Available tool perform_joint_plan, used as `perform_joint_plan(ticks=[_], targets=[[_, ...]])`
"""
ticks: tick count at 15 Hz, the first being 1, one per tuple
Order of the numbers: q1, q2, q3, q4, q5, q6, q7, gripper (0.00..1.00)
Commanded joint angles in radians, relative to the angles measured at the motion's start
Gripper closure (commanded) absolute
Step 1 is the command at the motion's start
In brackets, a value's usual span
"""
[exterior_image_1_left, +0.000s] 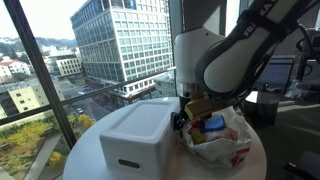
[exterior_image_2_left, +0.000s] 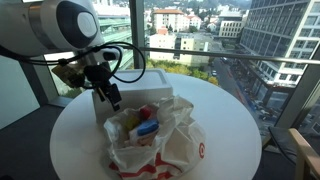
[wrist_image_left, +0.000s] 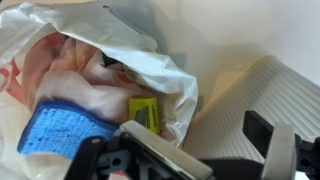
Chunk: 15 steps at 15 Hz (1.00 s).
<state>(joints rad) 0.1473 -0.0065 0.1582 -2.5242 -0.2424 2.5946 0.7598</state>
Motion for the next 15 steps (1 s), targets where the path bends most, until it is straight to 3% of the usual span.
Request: perform_joint_plan(ticks=[1,5,9,10,11,15], targets=[[0.01,0.112,-0.001,0.103,0.008,-0.03,-0.069,0.0],[0.019,0.19,-0.026,0.145,0.023,-0.056,-0.11,0.0],[0.019,0.19,-0.038,0.104,0.06,-0.049,-0.155,0.0],[0.022,0.188,-0.043,0.094,0.063,-0.04,-0.158,0.09],[0.019,0.188,-0.041,0.086,0.079,-0.034,-0.178,0.27],[0.019,0.181,-0.053,0.066,0.097,-0.026,-0.198,0.58]])
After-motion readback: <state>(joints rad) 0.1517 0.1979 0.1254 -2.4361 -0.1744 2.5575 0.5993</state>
